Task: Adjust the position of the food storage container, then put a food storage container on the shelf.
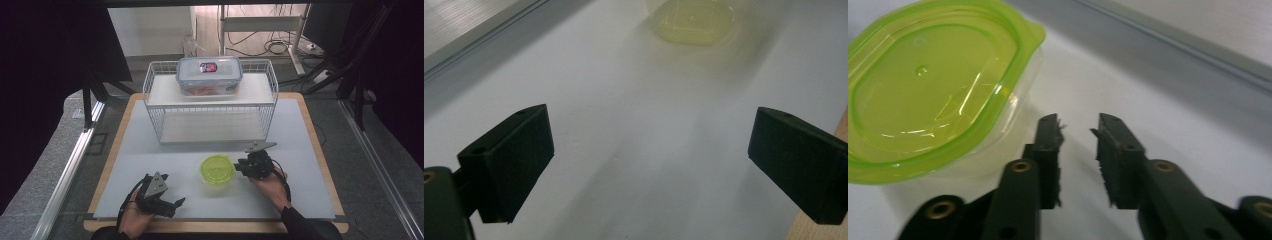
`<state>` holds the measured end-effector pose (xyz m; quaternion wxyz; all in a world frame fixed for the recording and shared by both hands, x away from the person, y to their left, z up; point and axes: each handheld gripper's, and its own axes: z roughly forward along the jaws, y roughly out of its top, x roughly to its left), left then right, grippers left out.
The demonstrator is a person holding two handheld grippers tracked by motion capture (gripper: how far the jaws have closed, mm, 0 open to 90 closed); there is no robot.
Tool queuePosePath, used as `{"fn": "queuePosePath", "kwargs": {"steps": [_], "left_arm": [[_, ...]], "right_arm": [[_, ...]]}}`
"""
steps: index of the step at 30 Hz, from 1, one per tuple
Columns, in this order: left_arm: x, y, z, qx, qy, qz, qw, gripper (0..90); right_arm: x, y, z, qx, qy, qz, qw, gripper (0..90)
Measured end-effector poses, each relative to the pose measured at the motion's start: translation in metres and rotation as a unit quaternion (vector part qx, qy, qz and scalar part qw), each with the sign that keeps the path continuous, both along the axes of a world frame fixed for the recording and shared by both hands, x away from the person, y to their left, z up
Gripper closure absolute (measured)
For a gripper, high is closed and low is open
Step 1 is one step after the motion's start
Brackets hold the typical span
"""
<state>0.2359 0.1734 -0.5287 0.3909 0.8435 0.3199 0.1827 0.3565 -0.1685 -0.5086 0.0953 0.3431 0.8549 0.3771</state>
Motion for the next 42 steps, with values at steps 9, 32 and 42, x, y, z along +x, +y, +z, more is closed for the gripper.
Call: {"fn": "queuePosePath", "kwargs": {"steps": [9,32,42], "left_arm": [[0.0,0.0,0.001,0.0,-0.002,0.0,1.0,4.7],[0.0,0.0,0.0,0.002,-0.003,0.001,1.0,4.9],[0.0,0.0,0.0,0.004,-0.004,0.002,1.0,5.0]], "right_arm": [[-0.004,-0.013,0.009,0.004,-0.017,-0.007,0.9998,38.2],[-0.01,-0.025,0.026,0.038,-0.022,-0.033,0.9985,26.3],[-0.013,-0.019,0.035,0.087,-0.021,-0.02,0.9958,36.2]]}}
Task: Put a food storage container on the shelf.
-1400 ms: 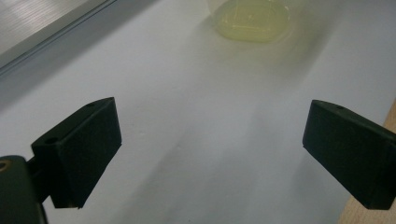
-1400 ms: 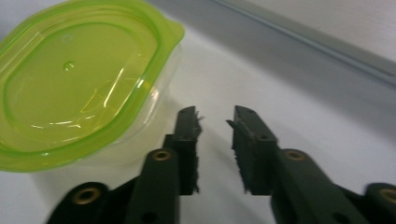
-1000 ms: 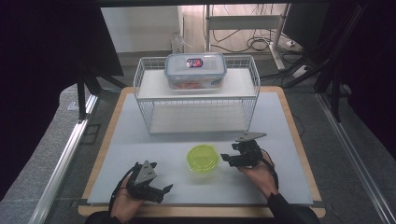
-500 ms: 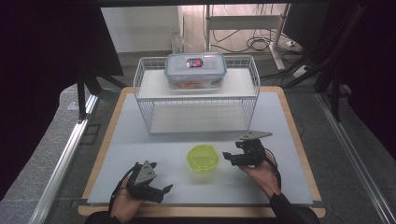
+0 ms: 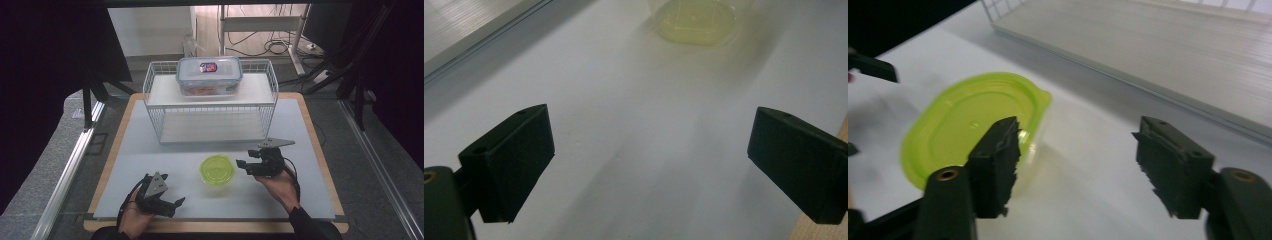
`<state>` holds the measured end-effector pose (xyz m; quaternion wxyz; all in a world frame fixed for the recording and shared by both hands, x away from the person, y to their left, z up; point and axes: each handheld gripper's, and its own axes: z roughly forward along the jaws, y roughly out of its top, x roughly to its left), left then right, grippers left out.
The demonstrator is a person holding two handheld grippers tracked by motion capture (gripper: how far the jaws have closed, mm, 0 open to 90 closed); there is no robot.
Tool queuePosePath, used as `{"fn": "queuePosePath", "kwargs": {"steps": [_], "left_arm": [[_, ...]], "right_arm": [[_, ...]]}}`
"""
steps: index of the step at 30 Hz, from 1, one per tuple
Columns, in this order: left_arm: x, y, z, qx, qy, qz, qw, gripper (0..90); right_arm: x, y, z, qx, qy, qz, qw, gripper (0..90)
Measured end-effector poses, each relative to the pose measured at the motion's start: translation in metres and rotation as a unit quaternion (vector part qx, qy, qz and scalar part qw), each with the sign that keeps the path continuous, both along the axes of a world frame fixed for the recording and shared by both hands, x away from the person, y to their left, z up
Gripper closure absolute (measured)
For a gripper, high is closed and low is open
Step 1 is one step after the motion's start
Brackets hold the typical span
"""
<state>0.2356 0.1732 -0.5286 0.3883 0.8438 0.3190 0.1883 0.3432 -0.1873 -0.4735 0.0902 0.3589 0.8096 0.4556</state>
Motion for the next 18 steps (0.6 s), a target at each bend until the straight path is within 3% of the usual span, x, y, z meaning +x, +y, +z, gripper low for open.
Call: {"fn": "queuePosePath", "kwargs": {"steps": [3,8,13,18], "left_arm": [[0.0,0.0,0.0,0.001,0.0,0.0,1.0,5.0],[0.0,-0.001,0.0,0.001,0.0,-0.001,1.0,5.0],[0.0,0.0,0.0,0.001,0.0,-0.002,1.0,5.0],[0.0,0.0,0.0,0.001,0.0,-0.004,1.0,5.0]], "right_arm": [[0.001,0.006,-0.001,0.02,0.022,0.012,0.9995,41.6],[0.008,0.018,-0.006,0.026,0.05,0.024,0.9981,52.8],[0.022,0.026,-0.016,0.046,0.098,0.025,0.9938,60.1],[0.027,0.029,-0.022,0.045,0.13,0.019,0.9902,70.4]]}}
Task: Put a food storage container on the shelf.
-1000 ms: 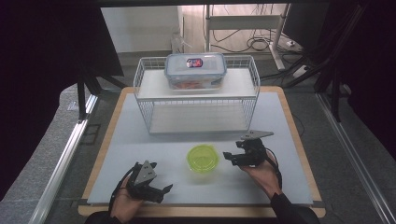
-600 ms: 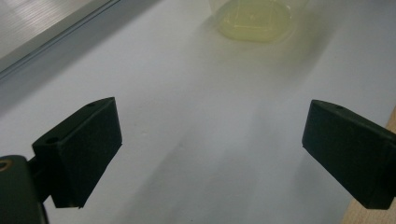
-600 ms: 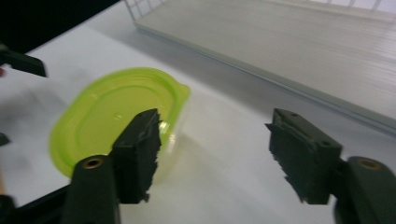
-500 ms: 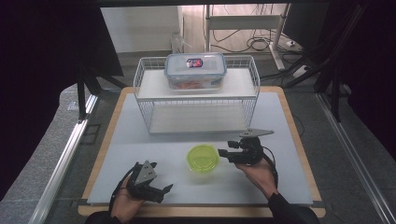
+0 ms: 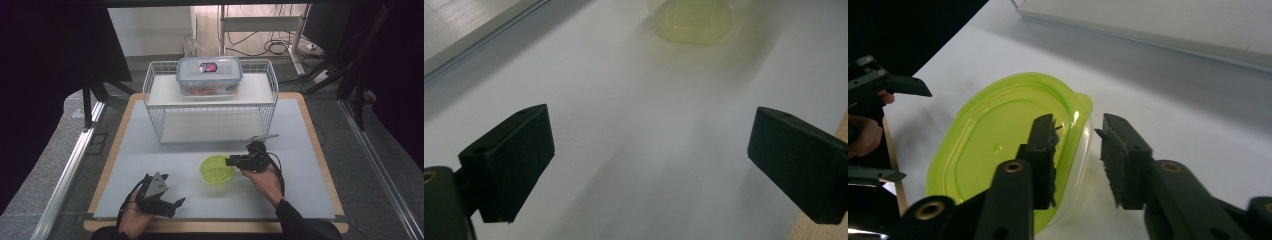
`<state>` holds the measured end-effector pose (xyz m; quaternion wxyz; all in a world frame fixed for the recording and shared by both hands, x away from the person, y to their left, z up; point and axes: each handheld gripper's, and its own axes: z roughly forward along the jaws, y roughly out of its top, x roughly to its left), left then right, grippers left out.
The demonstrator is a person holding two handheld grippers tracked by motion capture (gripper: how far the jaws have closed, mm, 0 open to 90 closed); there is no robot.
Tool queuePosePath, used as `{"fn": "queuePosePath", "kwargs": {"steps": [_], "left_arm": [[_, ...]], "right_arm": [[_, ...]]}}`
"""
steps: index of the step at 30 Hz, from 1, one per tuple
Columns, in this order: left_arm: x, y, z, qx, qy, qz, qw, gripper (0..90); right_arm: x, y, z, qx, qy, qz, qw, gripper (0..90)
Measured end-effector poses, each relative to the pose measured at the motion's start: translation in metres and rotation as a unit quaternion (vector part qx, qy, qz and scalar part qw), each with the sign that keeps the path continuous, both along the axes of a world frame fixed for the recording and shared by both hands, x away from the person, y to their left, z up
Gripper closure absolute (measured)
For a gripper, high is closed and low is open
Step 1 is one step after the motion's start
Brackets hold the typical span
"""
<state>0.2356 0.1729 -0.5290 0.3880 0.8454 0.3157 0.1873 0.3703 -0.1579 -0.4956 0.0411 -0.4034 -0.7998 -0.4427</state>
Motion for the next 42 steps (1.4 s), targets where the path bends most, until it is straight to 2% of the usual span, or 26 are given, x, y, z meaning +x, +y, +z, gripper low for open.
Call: {"fn": "queuePosePath", "kwargs": {"steps": [3,4,6,9,12,16,19,22,26,29,32,37,42], "left_arm": [[0.0,-0.001,0.0,0.001,0.0,-0.001,1.0,5.0],[0.0,-0.001,0.0,0.002,0.0,-0.001,1.0,5.0],[0.0,-0.001,0.0,0.003,0.0,-0.001,1.0,5.0],[0.0,-0.001,0.0,0.003,0.0,-0.001,1.0,5.0],[0.0,-0.001,0.0,0.003,-0.001,-0.002,1.0,5.0],[0.0,-0.001,0.0,0.004,-0.001,-0.002,1.0,5.0],[-0.001,-0.001,0.0,0.004,-0.002,-0.002,1.0,5.1],[-0.001,-0.001,0.0,0.004,-0.002,-0.002,1.0,5.1],[-0.001,-0.001,0.0,0.004,-0.003,-0.002,1.0,5.1],[-0.001,-0.001,0.0,0.004,-0.003,-0.002,1.0,5.1],[-0.001,0.0,0.001,0.001,-0.004,-0.001,1.0,4.9],[-0.001,0.003,0.003,-0.021,-0.007,0.007,0.9997,4.0],[-0.001,0.002,0.002,-0.017,-0.008,0.005,0.9998,4.0]], "right_arm": [[0.002,-0.002,-0.001,0.01,0.019,0.004,0.9998,75.0],[0.002,-0.002,-0.001,0.017,0.028,0.007,0.9994,78.6],[0.004,-0.002,-0.003,0.032,0.044,0.016,0.9984,79.9],[0.003,0.0,-0.001,0.033,0.046,0.022,0.9981,80.5],[0.003,-0.001,0.001,0.058,0.065,0.03,0.9957,81.6],[0.004,-0.002,0.002,0.095,0.091,0.033,0.9907,83.0],[0.003,-0.003,0.004,0.098,0.09,0.033,0.9905,83.5],[0.003,-0.006,0.008,0.116,0.095,0.033,0.9882,84.2],[0.003,-0.008,0.012,0.11,0.084,0.029,0.99,84.2],[0.004,-0.01,0.014,0.125,0.089,0.026,0.9878,84.2],[0.004,-0.013,0.018,0.133,0.085,0.023,0.9871,84.1],[0.004,-0.018,0.027,0.156,0.08,0.023,0.9842,84.2],[0.004,-0.02,0.04,0.176,0.078,0.019,0.981,84.1]]}}
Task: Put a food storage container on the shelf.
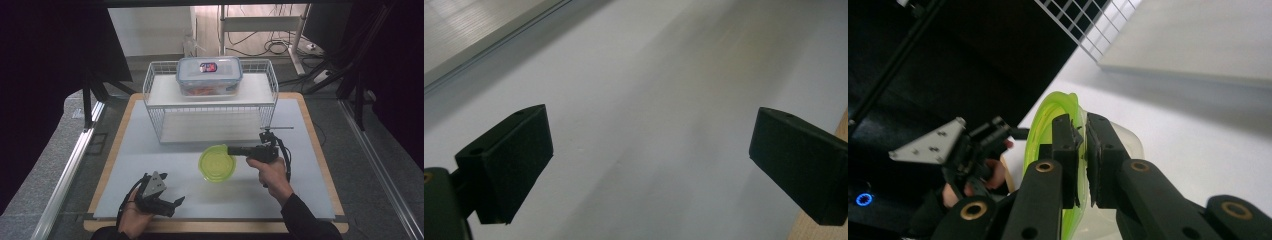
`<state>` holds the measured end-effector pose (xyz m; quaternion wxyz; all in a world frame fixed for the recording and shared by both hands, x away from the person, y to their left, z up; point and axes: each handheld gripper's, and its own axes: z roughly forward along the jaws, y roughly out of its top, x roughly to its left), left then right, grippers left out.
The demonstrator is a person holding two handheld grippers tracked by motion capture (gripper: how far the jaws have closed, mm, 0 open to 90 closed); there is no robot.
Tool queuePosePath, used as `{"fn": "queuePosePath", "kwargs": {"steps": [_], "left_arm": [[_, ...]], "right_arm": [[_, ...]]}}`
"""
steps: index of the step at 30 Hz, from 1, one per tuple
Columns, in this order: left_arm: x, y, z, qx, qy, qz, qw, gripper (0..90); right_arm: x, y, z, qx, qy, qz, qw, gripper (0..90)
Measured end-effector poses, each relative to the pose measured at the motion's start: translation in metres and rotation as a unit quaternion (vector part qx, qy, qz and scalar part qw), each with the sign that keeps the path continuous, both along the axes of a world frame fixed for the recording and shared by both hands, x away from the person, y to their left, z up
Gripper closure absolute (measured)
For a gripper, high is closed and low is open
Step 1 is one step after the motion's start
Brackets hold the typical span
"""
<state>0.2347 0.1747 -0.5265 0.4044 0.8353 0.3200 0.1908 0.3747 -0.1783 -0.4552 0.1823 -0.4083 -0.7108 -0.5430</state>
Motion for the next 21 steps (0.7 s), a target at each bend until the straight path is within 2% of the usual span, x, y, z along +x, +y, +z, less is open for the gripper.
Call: {"fn": "queuePosePath", "kwargs": {"steps": [8,21], "left_arm": [[0.0,0.003,0.002,-0.011,-0.004,0.007,0.9999,3.3],[0.0,0.002,0.002,-0.011,-0.008,0.005,0.9999,3.3]], "right_arm": [[0.005,-0.003,0.027,0.021,-0.007,-0.009,0.9997,84.1],[0.019,-0.007,0.083,0.05,-0.025,-0.029,0.998,84.0]]}}
